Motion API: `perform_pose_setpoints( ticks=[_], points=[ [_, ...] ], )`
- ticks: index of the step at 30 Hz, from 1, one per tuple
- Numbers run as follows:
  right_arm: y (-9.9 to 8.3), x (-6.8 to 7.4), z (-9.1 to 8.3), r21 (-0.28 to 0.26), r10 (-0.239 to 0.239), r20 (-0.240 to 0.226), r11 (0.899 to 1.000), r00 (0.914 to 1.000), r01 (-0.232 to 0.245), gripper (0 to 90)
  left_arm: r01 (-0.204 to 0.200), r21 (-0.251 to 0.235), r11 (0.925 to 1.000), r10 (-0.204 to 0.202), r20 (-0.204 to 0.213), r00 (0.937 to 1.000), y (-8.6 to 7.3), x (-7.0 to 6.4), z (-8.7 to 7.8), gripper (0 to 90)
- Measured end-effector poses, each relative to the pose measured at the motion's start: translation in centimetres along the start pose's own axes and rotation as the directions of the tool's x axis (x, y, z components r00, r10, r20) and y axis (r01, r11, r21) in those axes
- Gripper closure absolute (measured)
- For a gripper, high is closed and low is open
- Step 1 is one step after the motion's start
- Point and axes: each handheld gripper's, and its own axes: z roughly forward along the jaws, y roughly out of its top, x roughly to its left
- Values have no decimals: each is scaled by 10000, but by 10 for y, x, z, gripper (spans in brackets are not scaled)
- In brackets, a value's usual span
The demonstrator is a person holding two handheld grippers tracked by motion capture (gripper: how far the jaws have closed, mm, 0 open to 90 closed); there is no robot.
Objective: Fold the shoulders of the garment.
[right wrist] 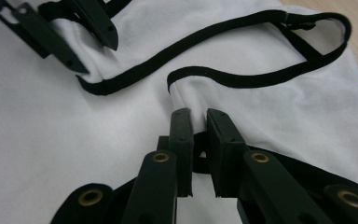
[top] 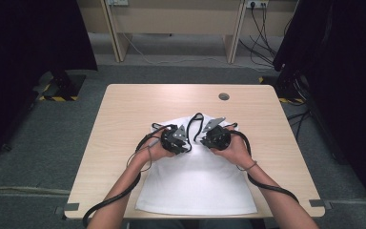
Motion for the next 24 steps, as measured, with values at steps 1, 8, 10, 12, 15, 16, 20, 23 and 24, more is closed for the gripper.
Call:
perform_pose_setpoints(
  ticks=[1, 8, 10, 12, 15, 16, 20, 23, 24],
  points=[
    [0, -1, -3, -44, 9, -1, 10000, 10000, -9, 822, 79, -76, 9999, -79, -68, 9999, 1, 2, 0, 787],
    [-7, -7, -26, -193, -158, -24, 9997, 9999, 157, 831, 380, -360, 9986, -397, -500, 9980, 6, 10, 0, 832],
    [-12, -9, -32, -198, -216, -33, 9996, 9998, 215, 832, 425, -442, 9981, -448, -520, 9976, 8, 11, -1, 831],
    [-16, -9, -39, -202, -272, -124, 9994, 9996, 270, 832, 435, -538, 9976, -463, -518, 9976, 9, 9, -3, 829],
    [-23, -5, -43, -193, -403, -305, 9990, 9987, 397, 830, 415, -609, 9973, -444, -464, 9979, 8, 6, -5, 822],
    [-25, -4, -43, -169, -431, -343, 9990, 9985, 425, 826, 432, -591, 9973, -457, -407, 9981, 7, 5, -5, 818],
    [-30, 0, -36, -98, -387, -490, 9992, 9980, 383, 814, 497, -533, 9973, -508, -187, 9985, 3, 2, -3, 786],
    [-32, 2, -32, -135, -328, -702, 9994, 9970, 319, 789, 584, -665, 9961, -587, -16, 9983, 0, 0, -5, 700],
    [-32, 1, -32, -162, -296, -816, 9995, 9962, 284, 777, 611, -721, 9955, -608, 63, 9981, -1, 0, -7, 671]
  ],
)
